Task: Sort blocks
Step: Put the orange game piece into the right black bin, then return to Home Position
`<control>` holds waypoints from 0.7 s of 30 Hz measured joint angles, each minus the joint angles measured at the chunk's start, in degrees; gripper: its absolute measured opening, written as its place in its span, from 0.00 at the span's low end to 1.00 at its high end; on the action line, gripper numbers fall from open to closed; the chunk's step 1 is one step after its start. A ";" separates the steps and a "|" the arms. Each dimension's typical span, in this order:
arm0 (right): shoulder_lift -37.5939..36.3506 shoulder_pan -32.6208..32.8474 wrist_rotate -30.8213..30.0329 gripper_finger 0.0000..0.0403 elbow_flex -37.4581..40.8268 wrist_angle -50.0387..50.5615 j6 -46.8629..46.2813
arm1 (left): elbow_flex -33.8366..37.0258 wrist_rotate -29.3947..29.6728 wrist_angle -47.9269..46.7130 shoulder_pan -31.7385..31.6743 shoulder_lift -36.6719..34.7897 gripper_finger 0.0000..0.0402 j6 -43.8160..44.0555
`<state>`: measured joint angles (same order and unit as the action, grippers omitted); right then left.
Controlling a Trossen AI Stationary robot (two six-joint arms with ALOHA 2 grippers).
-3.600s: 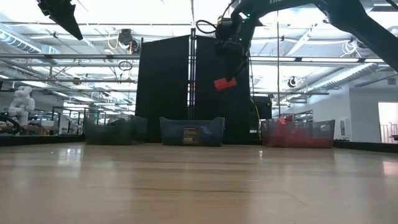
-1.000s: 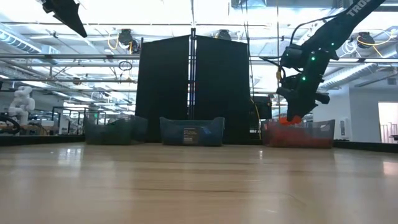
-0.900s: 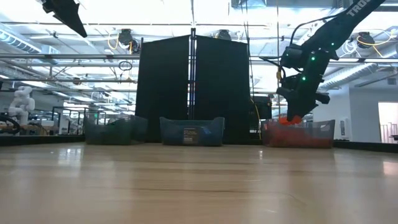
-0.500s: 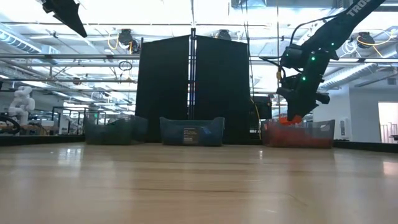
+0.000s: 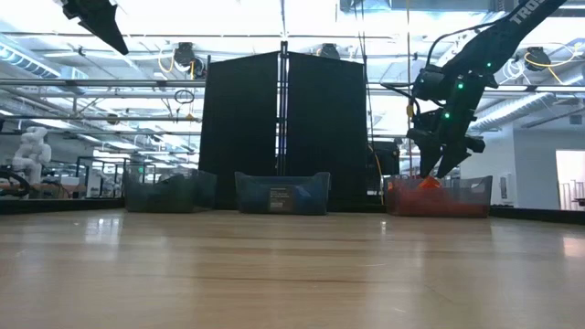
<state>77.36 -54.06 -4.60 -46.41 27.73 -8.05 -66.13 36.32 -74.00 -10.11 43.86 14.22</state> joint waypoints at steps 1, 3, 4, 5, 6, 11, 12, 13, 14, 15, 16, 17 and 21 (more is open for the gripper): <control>-0.02 0.00 0.02 0.62 0.00 0.00 0.00 | 0.00 0.00 0.00 0.00 0.00 0.00 0.00; 0.00 0.13 0.08 0.62 0.00 0.02 0.13 | 0.01 0.00 0.00 0.01 0.00 0.00 0.03; -0.02 0.21 0.10 0.62 -0.02 0.08 0.15 | 0.00 0.00 0.00 0.00 0.00 0.00 0.02; -0.01 0.28 0.18 0.62 -0.02 0.15 0.15 | 0.01 0.00 -0.01 0.00 0.00 0.00 0.04; -0.02 0.40 0.30 0.61 -0.02 0.25 0.15 | 0.01 0.00 0.00 0.01 0.00 0.00 0.04; -1.70 0.98 0.43 0.59 -0.04 0.33 0.66 | 0.02 0.00 0.00 0.02 0.00 0.00 0.04; -2.32 0.98 0.43 0.59 -0.04 0.40 0.76 | 0.02 0.00 0.00 0.02 0.00 0.00 0.04; -2.98 0.98 0.42 0.59 -0.04 0.42 0.76 | 0.00 0.00 0.00 0.00 0.00 0.00 0.00; -3.70 0.96 0.41 0.59 -0.04 0.42 0.76 | 0.00 0.00 0.00 0.02 0.00 0.00 0.00; -4.54 0.93 0.41 0.59 -0.04 0.42 0.76 | 0.01 0.00 0.00 0.00 0.00 0.00 0.00; -5.35 0.92 0.41 0.59 -0.04 0.40 0.77 | 0.01 0.00 0.00 0.01 0.01 0.00 0.00; -6.12 0.92 0.41 0.59 -0.07 0.37 0.76 | 0.01 0.00 -0.01 0.00 0.00 0.00 0.00; -8.98 0.92 0.39 0.59 -0.11 0.36 0.77 | 0.00 0.02 0.00 0.00 0.00 0.00 -0.02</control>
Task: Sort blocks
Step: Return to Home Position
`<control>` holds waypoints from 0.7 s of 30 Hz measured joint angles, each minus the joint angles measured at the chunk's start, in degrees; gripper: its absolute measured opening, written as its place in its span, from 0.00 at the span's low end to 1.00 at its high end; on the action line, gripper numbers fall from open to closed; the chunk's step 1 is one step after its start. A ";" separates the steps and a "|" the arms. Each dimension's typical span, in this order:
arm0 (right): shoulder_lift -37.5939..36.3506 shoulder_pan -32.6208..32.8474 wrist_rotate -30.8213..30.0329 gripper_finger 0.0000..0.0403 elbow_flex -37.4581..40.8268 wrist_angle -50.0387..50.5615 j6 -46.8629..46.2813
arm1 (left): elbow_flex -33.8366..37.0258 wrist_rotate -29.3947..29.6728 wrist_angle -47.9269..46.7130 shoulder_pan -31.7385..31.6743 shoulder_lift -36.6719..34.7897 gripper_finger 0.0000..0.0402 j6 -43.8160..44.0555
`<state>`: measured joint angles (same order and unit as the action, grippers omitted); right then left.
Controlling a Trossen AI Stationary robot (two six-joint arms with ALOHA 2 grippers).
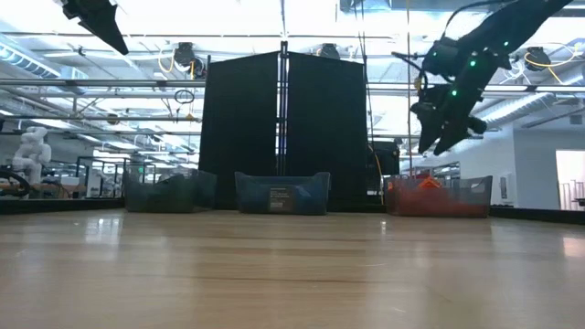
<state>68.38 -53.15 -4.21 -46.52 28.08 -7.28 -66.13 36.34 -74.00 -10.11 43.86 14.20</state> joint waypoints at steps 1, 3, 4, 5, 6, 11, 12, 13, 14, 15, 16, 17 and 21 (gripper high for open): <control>-0.65 0.00 0.00 0.59 0.00 0.00 -0.01 | 0.00 -0.02 0.00 0.00 0.00 0.00 0.00; -1.89 0.00 0.00 0.59 0.00 -0.01 -0.01 | 0.01 0.00 0.00 0.00 0.00 0.00 -0.02; -2.50 0.00 0.00 0.59 0.00 -0.04 -0.04 | 0.00 -0.02 0.01 0.00 0.00 0.00 -0.02; -3.15 0.00 0.00 0.59 0.00 -0.21 -0.21 | 0.00 -0.01 0.02 0.01 0.01 0.00 -0.02; -3.79 0.00 0.00 0.59 0.00 -0.57 -0.33 | 0.00 0.00 0.02 0.00 0.00 0.00 -0.02; -7.61 0.02 1.25 0.59 0.00 -5.19 -0.52 | 0.02 -0.02 0.04 0.02 0.02 0.00 0.06; -8.41 0.02 1.35 0.59 0.00 -6.73 -0.68 | 0.02 0.00 0.04 0.00 0.02 0.00 0.07; -9.17 0.02 1.40 0.59 0.00 -8.17 -0.97 | 0.02 -0.01 0.04 0.00 0.01 0.00 0.07; -9.88 0.05 1.46 0.59 0.00 -9.89 -1.28 | 0.02 -0.01 0.04 0.00 0.01 0.00 0.07; -10.51 0.07 1.51 0.59 -0.02 -11.58 -1.71 | 0.00 0.00 0.04 0.01 0.00 0.00 0.07; -11.05 0.07 1.53 0.59 -0.02 -13.08 -1.98 | 0.00 -0.02 0.04 0.02 0.00 0.00 0.07; -11.57 0.17 1.53 0.59 -0.02 -14.54 -2.02 | 0.01 -0.02 0.04 0.01 0.02 0.00 0.09; -12.61 1.33 1.56 0.59 -0.03 -17.75 -1.28 | 0.01 -0.01 0.04 0.01 0.02 0.00 0.11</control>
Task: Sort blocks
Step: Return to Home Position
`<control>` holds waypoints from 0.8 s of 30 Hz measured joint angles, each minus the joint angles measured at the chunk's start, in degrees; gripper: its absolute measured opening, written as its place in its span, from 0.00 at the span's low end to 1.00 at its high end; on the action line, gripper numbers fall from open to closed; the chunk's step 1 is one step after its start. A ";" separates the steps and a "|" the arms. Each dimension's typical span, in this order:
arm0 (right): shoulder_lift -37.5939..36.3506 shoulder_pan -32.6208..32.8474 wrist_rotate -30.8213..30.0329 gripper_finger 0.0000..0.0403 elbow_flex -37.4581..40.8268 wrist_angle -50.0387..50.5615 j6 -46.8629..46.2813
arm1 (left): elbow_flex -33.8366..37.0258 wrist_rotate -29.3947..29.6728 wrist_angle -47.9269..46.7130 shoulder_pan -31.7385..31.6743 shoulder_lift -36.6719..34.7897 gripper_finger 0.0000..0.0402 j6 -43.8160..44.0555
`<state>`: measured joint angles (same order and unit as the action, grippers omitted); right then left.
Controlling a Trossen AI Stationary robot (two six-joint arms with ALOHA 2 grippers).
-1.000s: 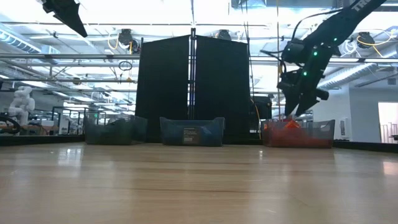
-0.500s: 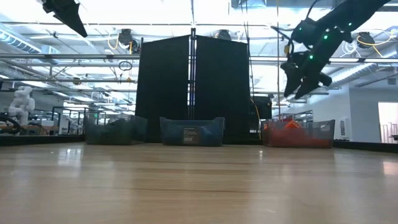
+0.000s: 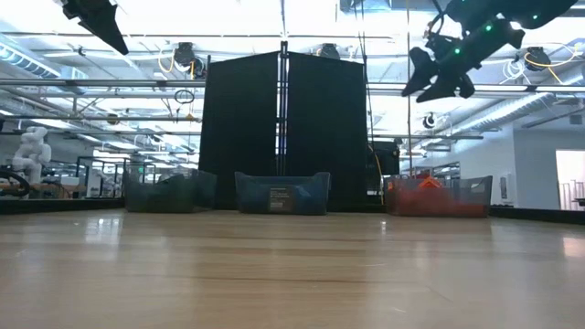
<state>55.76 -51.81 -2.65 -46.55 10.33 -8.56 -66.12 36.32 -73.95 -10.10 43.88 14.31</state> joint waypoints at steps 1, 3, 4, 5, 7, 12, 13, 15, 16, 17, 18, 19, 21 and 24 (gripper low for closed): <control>-0.02 0.38 0.01 0.59 -0.01 0.04 0.49 | -0.01 0.01 0.00 -0.01 -0.02 0.00 0.00; 0.09 1.16 0.01 0.59 -0.01 0.17 1.12 | -0.01 -0.01 0.00 -0.01 -0.02 0.00 0.02; 0.14 1.61 0.01 0.59 -0.01 0.16 1.39 | 0.00 0.00 0.00 0.00 0.00 0.00 0.02; 0.16 2.06 0.04 0.59 0.01 0.17 1.71 | -0.01 0.00 0.00 0.00 -0.01 0.00 0.02; 0.16 3.19 0.79 0.59 -0.01 0.13 2.37 | 0.00 0.00 0.00 0.01 0.00 0.00 0.05; 0.14 6.69 5.10 0.59 0.00 -0.29 3.61 | 0.00 -0.01 0.56 0.00 0.00 0.00 0.13; 0.14 7.59 5.86 0.59 0.01 -0.83 3.66 | -0.01 0.01 0.97 0.00 0.00 0.00 -0.02; 0.14 9.72 6.13 0.59 0.01 -2.51 3.68 | 0.00 -0.01 2.27 -0.01 -0.01 0.00 -0.11; 0.14 10.83 6.13 0.59 0.01 -3.46 3.67 | -0.01 -0.01 2.94 0.00 0.00 0.00 -0.13; 0.14 11.99 6.14 0.59 0.01 -4.53 3.68 | -0.01 -0.01 3.64 -0.01 0.00 0.00 -0.17; 0.14 13.16 6.35 0.59 0.01 -5.60 3.68 | -0.01 -0.04 4.31 -0.01 -0.02 0.00 -0.56; 0.14 14.32 7.28 0.59 0.01 -6.93 3.67 | -0.01 -0.52 5.07 0.01 -0.04 0.00 -1.42; 0.11 16.64 9.82 0.59 0.01 -9.99 3.37 | 0.01 -3.63 7.13 -0.01 -0.38 0.00 -3.69; 0.08 20.42 11.86 0.59 0.01 -14.12 1.75 | 0.00 -10.95 11.19 0.06 -1.18 0.00 -7.56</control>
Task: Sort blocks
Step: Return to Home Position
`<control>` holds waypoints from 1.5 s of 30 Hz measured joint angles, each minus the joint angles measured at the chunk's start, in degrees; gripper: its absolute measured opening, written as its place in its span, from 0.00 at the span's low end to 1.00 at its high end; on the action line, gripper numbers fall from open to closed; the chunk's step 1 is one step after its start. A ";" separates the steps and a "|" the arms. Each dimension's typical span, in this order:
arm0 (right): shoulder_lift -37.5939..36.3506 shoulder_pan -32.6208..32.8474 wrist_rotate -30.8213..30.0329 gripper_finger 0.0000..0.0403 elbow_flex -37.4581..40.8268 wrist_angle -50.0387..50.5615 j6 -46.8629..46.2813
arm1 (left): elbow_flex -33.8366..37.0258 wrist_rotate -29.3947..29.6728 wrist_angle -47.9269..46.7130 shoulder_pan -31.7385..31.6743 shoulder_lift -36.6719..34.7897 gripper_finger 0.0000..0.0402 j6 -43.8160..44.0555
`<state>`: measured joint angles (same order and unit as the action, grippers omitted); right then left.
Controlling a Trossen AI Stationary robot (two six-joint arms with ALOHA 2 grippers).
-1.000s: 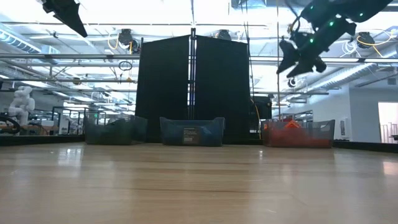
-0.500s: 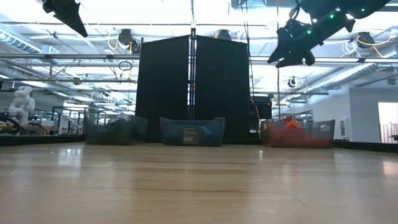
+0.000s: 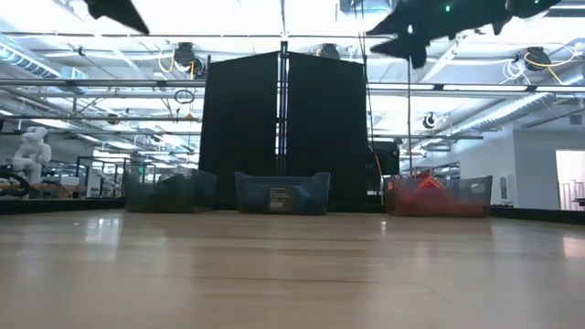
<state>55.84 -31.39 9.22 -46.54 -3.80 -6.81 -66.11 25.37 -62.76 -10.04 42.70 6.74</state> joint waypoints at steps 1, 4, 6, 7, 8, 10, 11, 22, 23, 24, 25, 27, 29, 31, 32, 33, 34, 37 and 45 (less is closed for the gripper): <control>-0.10 1.32 0.14 0.59 0.00 -1.15 -0.47 | -0.01 -2.81 1.56 0.08 -0.31 0.00 -1.23; -1.05 5.38 0.15 0.59 0.00 -4.50 -0.92 | -0.01 -8.15 6.66 0.80 -1.74 0.00 -4.24; -2.21 8.23 0.15 0.59 0.00 -6.20 -1.01 | 0.01 -8.90 9.60 1.51 -3.28 0.00 -5.10; -2.78 9.84 0.13 0.59 0.00 -6.79 -1.10 | -0.01 -8.93 10.87 1.89 -4.22 0.00 -5.57; -3.31 11.61 0.09 0.59 0.00 -7.60 -1.47 | -0.01 -8.93 11.95 2.31 -5.31 0.00 -5.65; -4.14 15.18 -0.09 0.59 0.00 -8.16 -1.96 | -0.01 -9.00 13.16 3.14 -7.58 0.00 -5.63; -4.31 16.82 -0.11 0.59 0.00 -8.05 -1.95 | 0.01 -9.04 13.18 3.52 -8.75 0.00 -5.61; -5.46 25.36 -9.40 0.59 0.01 0.28 1.26 | 17.28 -8.81 22.52 4.19 -21.09 0.00 -0.64; -6.11 25.54 -9.48 0.59 0.02 0.99 1.34 | 18.61 -8.79 23.66 4.19 -21.60 0.00 -0.61; -7.02 25.57 -9.96 0.59 0.02 2.11 1.31 | 19.81 -8.78 24.90 4.18 -22.14 0.00 -0.74; -7.97 25.58 -10.60 0.59 0.02 3.61 1.26 | 20.62 -8.69 25.77 4.17 -22.64 0.00 -1.06; -10.71 25.57 -11.04 0.59 0.66 6.00 1.24 | 21.52 -7.84 25.96 4.19 -23.41 0.00 -1.26; -14.60 25.56 -12.12 0.59 2.12 6.76 0.97 | 21.58 -7.10 25.66 4.19 -23.94 0.00 -1.55; -19.20 25.55 -12.63 0.59 4.61 6.21 0.37 | 21.55 -7.05 25.57 4.18 -25.29 0.00 -1.49; -21.46 25.55 -12.75 0.59 6.23 5.68 -0.53 | 21.52 -7.02 24.93 4.19 -26.07 0.00 -1.25; -23.83 25.52 -12.81 0.59 8.07 4.73 -1.59 | 21.50 -6.96 23.57 4.17 -26.81 0.00 -0.96; -26.16 25.56 -13.14 0.59 10.02 3.90 -2.92 | 21.51 -6.74 21.96 4.17 -27.52 0.00 -0.14; -32.60 25.90 -14.48 0.59 16.41 1.43 -7.06 | 21.56 -5.32 19.73 4.19 -30.31 0.00 1.68; -41.97 27.28 -15.52 0.59 23.17 -1.57 -8.04 | 21.54 -2.37 18.42 4.17 -36.07 0.00 1.94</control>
<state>13.87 -4.11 -6.31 -23.37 -5.37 -14.85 -44.58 23.01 -44.34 -5.87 6.63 8.69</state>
